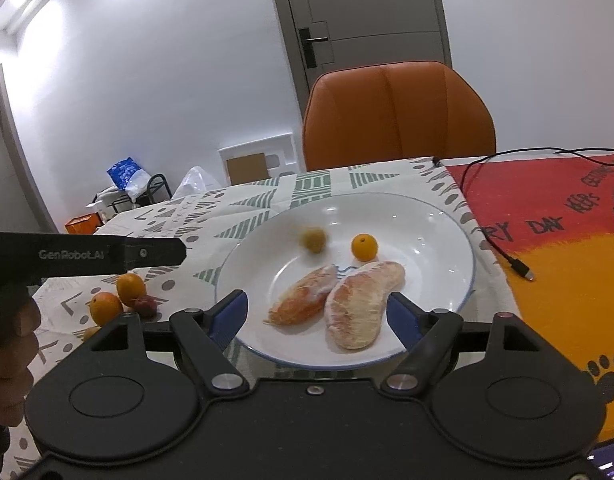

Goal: Organize fruits
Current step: 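Move both tools back from the bowl toward the remaining fruit pile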

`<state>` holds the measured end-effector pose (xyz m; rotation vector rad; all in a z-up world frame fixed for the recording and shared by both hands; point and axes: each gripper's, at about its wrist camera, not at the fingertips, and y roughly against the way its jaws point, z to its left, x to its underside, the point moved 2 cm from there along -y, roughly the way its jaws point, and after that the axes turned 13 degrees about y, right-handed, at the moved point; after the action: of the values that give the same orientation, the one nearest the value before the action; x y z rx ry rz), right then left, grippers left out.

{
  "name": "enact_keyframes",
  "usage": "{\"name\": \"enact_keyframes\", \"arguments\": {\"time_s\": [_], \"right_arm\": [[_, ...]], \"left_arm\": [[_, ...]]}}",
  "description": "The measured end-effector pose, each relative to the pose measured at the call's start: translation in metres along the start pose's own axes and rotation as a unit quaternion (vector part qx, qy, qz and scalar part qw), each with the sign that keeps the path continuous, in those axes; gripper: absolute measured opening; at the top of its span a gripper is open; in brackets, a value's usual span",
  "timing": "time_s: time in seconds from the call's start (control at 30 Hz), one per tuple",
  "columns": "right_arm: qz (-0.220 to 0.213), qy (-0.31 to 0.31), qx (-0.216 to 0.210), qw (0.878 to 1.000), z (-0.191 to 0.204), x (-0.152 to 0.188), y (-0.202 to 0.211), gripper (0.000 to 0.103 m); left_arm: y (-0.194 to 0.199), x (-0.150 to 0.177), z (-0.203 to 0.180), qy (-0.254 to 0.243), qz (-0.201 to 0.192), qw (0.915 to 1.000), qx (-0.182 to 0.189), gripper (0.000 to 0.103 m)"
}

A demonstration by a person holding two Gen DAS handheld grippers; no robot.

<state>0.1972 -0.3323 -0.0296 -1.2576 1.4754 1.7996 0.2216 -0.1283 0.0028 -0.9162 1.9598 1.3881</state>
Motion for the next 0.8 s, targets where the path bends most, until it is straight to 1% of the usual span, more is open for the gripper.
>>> {"name": "enact_keyframes", "arguments": {"time_s": [0.03, 0.13, 0.2, 0.4, 0.5, 0.8], "right_arm": [[-0.001, 0.0, -0.002, 1.0, 0.001, 0.0, 0.0, 0.077], [-0.003, 0.0, -0.008, 1.0, 0.005, -0.001, -0.001, 0.077], [-0.004, 0.0, -0.013, 1.0, 0.008, -0.002, -0.001, 0.078], [-0.011, 0.003, -0.028, 1.0, 0.017, -0.007, -0.002, 0.083], [-0.016, 0.006, -0.035, 0.999, 0.021, -0.01, -0.003, 0.085], [-0.019, 0.011, -0.052, 0.998, 0.033, -0.014, -0.003, 0.089]], "left_arm": [[0.002, 0.0, 0.002, 0.001, -0.002, 1.0, -0.003, 0.042], [0.008, -0.001, 0.007, 0.003, -0.007, 0.9999, -0.012, 0.05], [0.013, -0.001, 0.011, 0.005, -0.013, 0.9997, -0.019, 0.057], [0.026, -0.002, 0.025, 0.013, -0.024, 0.9988, -0.041, 0.074], [0.032, -0.002, 0.033, 0.015, -0.03, 0.9982, -0.051, 0.077], [0.047, 0.001, 0.053, 0.029, -0.036, 0.9965, -0.07, 0.078]]}}
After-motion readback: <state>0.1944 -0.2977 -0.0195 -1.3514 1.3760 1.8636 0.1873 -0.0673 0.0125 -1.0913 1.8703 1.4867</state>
